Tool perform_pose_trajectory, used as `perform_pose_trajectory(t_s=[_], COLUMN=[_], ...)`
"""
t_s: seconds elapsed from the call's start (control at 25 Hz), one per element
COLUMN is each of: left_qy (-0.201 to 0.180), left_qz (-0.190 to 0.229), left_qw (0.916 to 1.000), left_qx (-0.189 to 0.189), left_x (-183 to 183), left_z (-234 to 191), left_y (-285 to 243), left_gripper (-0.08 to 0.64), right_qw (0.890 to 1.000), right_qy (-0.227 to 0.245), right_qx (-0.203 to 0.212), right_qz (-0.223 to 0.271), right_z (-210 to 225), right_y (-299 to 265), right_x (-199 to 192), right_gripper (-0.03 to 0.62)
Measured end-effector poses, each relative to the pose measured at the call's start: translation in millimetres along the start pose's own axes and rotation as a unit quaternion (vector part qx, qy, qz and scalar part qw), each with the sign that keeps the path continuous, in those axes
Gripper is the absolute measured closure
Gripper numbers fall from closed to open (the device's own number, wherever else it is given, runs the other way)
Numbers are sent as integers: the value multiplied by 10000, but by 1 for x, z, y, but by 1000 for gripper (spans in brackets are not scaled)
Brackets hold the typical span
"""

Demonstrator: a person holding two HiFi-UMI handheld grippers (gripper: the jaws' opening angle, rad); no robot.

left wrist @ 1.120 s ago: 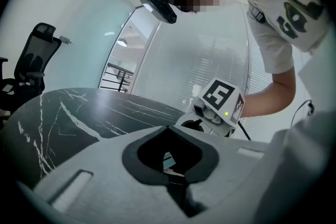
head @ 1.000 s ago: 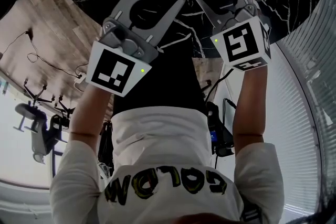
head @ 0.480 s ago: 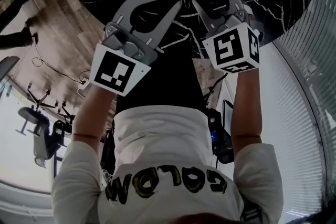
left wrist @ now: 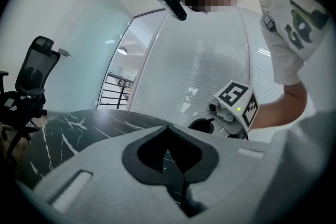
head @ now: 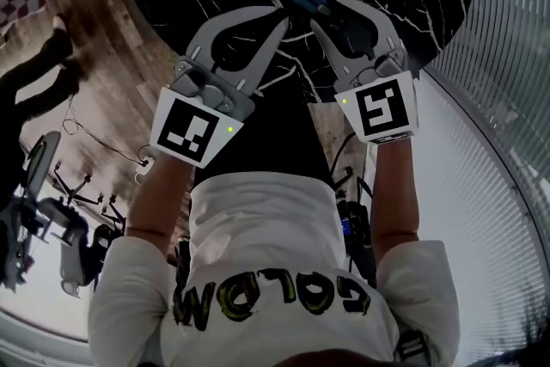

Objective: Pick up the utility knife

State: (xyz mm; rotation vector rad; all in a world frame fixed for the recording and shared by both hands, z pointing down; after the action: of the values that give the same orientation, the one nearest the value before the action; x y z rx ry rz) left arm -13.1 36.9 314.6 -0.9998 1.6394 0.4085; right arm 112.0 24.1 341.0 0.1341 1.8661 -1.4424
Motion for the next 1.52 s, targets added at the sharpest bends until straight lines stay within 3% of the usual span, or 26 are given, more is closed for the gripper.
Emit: perform_pose_trajectory(t_s=[0.44,0.72,1.2,1.52], left_qy=[-94,-147,-333,-539], left_qz=[366,552,746,865], left_qw=[9993,9984,9967,9946], left_qx=[-6,-31,7,-195], left_x=[70,103,159,190], left_z=[31,49,89,120], left_y=[21,32,63,75], left_gripper=[557,557,557,557], right_qw=[9919,9679,9395,9165], right_qy=[-410,-1119,-1309,-1538], right_qx=[-412,-708,-989,-1113], right_qz=[1127,2136,3007,3523], right_z=[-2,-5,-24,-36], right_y=[80,126,208,245], right_x=[53,83,114,126], right_gripper=[462,462,462,462])
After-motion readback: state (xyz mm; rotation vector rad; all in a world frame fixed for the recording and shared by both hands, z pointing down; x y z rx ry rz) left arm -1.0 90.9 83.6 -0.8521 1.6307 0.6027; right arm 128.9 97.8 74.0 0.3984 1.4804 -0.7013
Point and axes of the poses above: the fingertips, and each gripper's own axes: y backward along the fingers, z to its right, x out of its top, the point moved 6 cm from there along y, backward along the fingers, and after that the axes turned 3 degrees about -z, right-handed, at the moved point
